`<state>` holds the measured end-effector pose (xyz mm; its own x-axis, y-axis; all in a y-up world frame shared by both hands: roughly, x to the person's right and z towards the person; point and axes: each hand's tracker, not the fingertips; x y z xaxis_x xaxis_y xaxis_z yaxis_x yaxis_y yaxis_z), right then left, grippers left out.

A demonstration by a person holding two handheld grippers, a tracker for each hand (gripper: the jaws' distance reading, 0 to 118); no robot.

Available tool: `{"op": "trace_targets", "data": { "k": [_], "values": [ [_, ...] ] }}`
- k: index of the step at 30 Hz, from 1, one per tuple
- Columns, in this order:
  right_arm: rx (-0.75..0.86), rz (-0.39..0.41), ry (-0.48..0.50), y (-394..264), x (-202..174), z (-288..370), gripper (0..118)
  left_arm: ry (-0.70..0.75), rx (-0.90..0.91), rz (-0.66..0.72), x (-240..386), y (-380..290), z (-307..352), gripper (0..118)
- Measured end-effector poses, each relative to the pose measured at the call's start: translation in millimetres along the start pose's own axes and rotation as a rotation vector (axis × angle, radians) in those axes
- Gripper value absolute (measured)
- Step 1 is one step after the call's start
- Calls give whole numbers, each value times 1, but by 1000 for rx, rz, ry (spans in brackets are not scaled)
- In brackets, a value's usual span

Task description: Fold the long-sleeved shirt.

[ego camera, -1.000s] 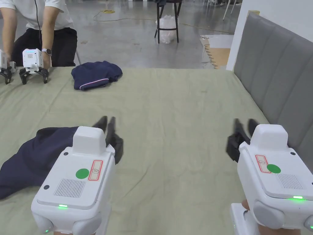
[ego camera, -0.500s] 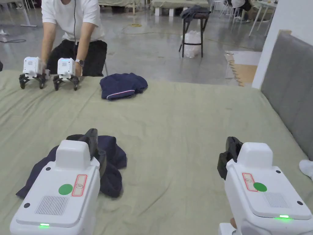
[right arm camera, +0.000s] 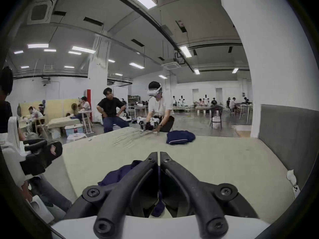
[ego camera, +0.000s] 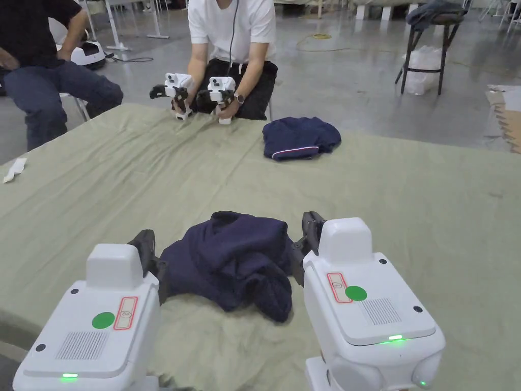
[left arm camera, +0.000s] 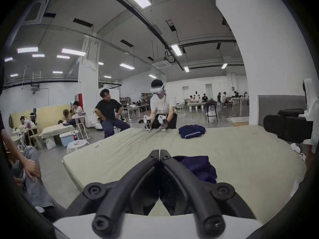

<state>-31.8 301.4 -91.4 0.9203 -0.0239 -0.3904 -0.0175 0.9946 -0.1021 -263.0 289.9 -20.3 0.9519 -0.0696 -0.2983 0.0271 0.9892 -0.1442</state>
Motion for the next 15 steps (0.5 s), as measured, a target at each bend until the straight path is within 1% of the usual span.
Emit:
{"op": "trace_targets", "data": {
  "k": [1, 2, 3, 4, 5, 6, 7, 8, 9, 10, 11, 13, 15],
  "values": [
    [-9, 5, 10, -1, -1, -1, 1, -16, -43, 15, 3, 1, -10, 15],
    [-18, 9, 16, -1, -1, -2, 1, -48, -86, 35, 6, 2, -23, 35],
    [-22, 12, 15, -2, -1, -3, 1, -90, -158, 65, 7, 3, -42, 81],
    [-26, 12, 11, -4, -1, -4, 1, -133, -262, 88, 8, 3, -65, 109],
    [-33, 12, 10, -5, 0, -4, 1, -160, -359, 136, 10, 0, -90, 109],
    [-43, 12, 11, -7, 1, -5, 1, -203, -414, 151, 14, 4, -102, 108],
    [-54, 17, 10, -9, 2, -7, 1, -231, -492, 195, 15, 3, -122, 110],
    [-62, 22, 8, -11, 3, -9, 1, -258, -515, 210, 19, -1, -141, 110],
    [-74, 23, 8, -14, 5, -11, 1, -250, -541, 189, 26, -6, -160, 110],
    [-88, 21, 3, -18, 6, -14, 1, -254, -582, 146, 42, -30, -197, 110],
    [-101, 19, -2, -20, 8, -17, 1, -263, -617, 107, 50, -39, -215, 109],
    [-126, 16, -3, -26, 12, -24, 1, -233, -672, 26, 63, -51, -247, 104],
    [-143, 20, -7, -31, 15, -28, 1, -225, -691, -7, 72, -63, -273, 101]
  ]
}}
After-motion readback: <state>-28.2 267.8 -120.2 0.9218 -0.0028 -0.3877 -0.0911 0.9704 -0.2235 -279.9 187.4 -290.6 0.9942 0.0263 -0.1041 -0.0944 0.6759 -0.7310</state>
